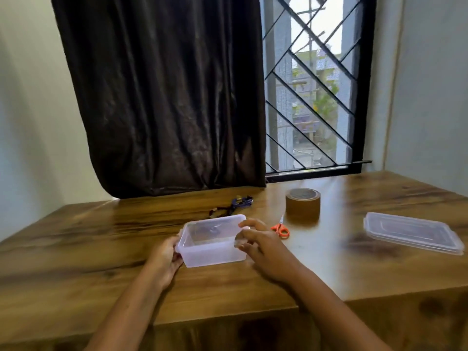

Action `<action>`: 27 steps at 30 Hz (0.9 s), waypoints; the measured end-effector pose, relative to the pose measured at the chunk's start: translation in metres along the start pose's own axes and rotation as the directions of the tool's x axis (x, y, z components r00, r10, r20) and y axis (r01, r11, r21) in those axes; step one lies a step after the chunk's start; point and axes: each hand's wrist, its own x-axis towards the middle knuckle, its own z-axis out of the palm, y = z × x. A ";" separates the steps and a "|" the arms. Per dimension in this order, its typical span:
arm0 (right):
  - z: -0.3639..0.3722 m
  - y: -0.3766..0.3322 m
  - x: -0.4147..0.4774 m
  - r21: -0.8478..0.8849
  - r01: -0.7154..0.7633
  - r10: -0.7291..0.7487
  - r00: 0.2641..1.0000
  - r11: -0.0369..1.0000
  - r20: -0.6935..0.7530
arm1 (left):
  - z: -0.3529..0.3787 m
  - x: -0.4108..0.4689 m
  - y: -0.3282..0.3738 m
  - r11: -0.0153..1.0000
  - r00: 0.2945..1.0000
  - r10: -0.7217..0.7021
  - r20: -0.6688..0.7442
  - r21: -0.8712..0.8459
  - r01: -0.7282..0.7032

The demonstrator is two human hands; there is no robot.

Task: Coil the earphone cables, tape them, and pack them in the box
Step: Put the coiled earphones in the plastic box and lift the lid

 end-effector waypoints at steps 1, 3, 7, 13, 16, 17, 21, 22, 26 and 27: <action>0.000 0.000 0.001 -0.005 -0.011 0.011 1.000 1.000 0.021 | -0.003 0.003 -0.001 1.000 1.000 0.004 -0.001 0.030 -0.004; -0.004 0.004 0.004 -0.035 -0.020 0.022 0.998 0.999 0.062 | -0.005 0.009 0.001 0.995 1.000 0.012 0.003 0.101 -0.012; -0.025 0.005 0.021 0.099 -0.027 0.022 0.999 0.995 0.049 | -0.008 0.027 0.008 0.991 0.999 0.002 -0.036 0.137 0.003; -0.046 0.000 0.051 -0.020 -0.038 0.043 0.925 0.999 0.378 | -0.006 0.054 0.028 0.980 0.995 -0.089 0.044 0.180 0.080; -0.038 0.006 0.050 -0.089 -0.007 0.045 0.903 0.996 0.426 | 0.002 0.058 0.029 0.946 0.995 -0.071 0.070 0.322 0.045; -0.036 0.009 0.049 -0.101 0.007 0.036 0.909 0.995 0.415 | 0.006 0.058 0.029 0.933 0.996 -0.061 0.062 0.358 0.035; -0.031 0.015 0.048 -0.102 0.014 0.022 0.940 0.995 0.340 | 0.012 0.067 0.024 0.926 0.996 -0.070 0.055 0.374 0.045; -0.031 0.017 0.048 -0.087 0.011 0.016 0.952 0.996 0.307 | 0.013 0.069 0.023 0.931 0.995 -0.084 0.060 0.360 0.056; -0.038 0.028 0.043 -0.046 -0.031 0.040 0.980 0.998 0.195 | 0.019 0.079 0.022 0.960 0.997 -0.041 0.063 0.280 0.022; -0.041 0.031 0.041 -0.058 -0.050 0.060 0.979 0.997 0.194 | 0.021 0.080 0.023 0.967 0.998 -0.010 0.056 0.254 -0.005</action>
